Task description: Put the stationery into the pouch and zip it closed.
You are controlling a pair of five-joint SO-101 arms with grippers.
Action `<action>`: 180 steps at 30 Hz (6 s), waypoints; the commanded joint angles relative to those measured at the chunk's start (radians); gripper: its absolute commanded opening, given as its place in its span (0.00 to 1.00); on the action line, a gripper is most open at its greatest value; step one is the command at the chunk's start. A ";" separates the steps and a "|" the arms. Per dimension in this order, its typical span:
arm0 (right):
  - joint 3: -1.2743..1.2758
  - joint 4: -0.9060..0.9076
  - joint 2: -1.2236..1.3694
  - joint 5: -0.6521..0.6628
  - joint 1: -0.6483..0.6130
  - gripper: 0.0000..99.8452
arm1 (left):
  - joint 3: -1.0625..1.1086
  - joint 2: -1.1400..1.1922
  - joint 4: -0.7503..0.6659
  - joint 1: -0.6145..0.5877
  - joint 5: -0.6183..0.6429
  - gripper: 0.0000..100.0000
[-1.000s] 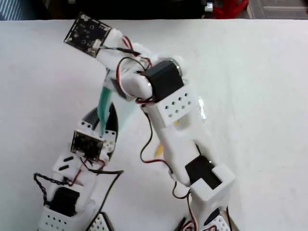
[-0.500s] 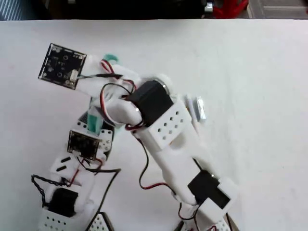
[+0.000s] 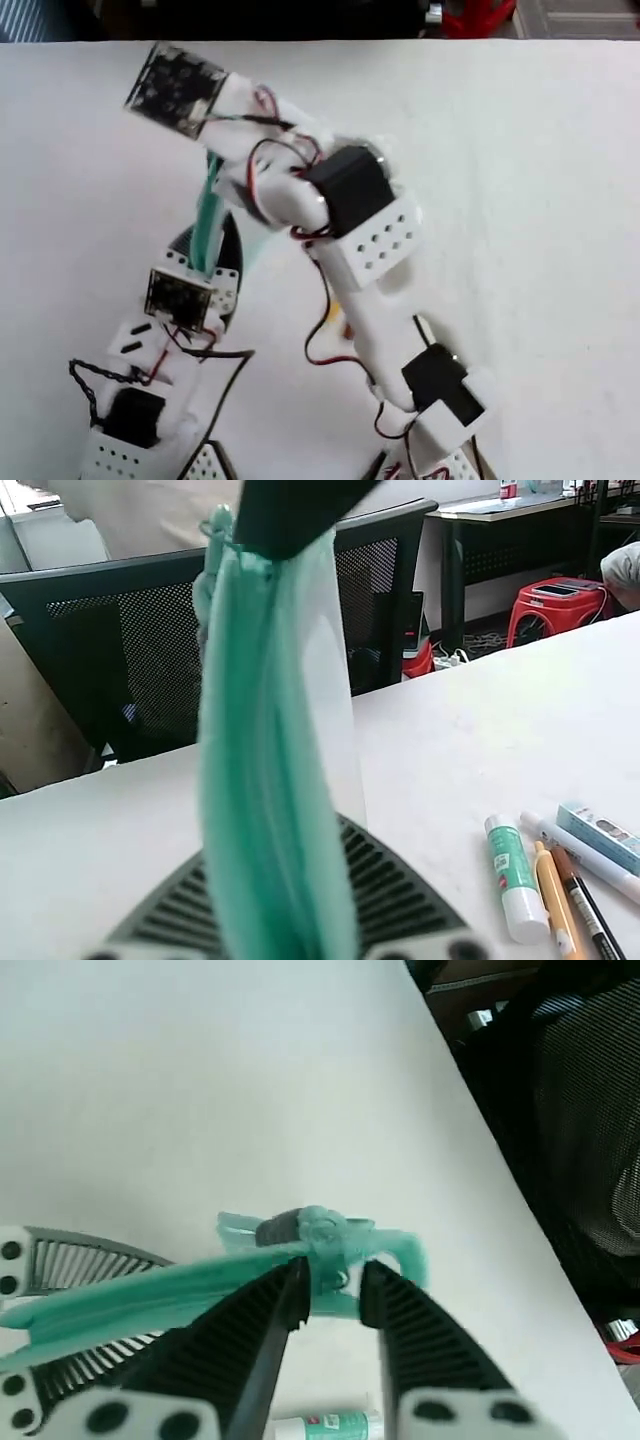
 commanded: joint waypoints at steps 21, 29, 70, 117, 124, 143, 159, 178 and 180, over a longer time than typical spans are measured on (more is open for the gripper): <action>-0.077 0.099 0.077 0.055 -0.084 0.27 | -0.002 0.001 -0.006 -0.005 0.011 0.02; -0.035 0.099 0.068 0.129 -0.165 0.26 | 0.002 0.001 -0.006 -0.002 0.011 0.02; 0.419 0.101 -0.217 0.341 -0.358 0.02 | 0.000 0.001 -0.057 -0.012 0.012 0.02; 0.341 -0.263 -0.174 0.000 0.013 0.02 | -0.005 0.001 -0.035 -0.005 0.012 0.02; 0.339 -0.202 -0.199 0.000 0.041 0.02 | -0.005 0.001 -0.037 -0.004 0.012 0.02; 0.338 -0.268 -0.219 -0.035 0.022 0.02 | -0.005 0.001 -0.035 -0.004 0.012 0.02; 0.339 -0.012 -0.019 0.107 -0.001 0.02 | -0.006 0.001 -0.040 -0.007 0.012 0.05; 0.127 0.045 0.176 0.103 -0.018 0.02 | 0.003 0.001 -0.034 -0.005 0.014 0.20; 0.044 0.074 0.179 0.095 -0.024 0.02 | 0.003 0.001 -0.037 -0.004 0.014 0.20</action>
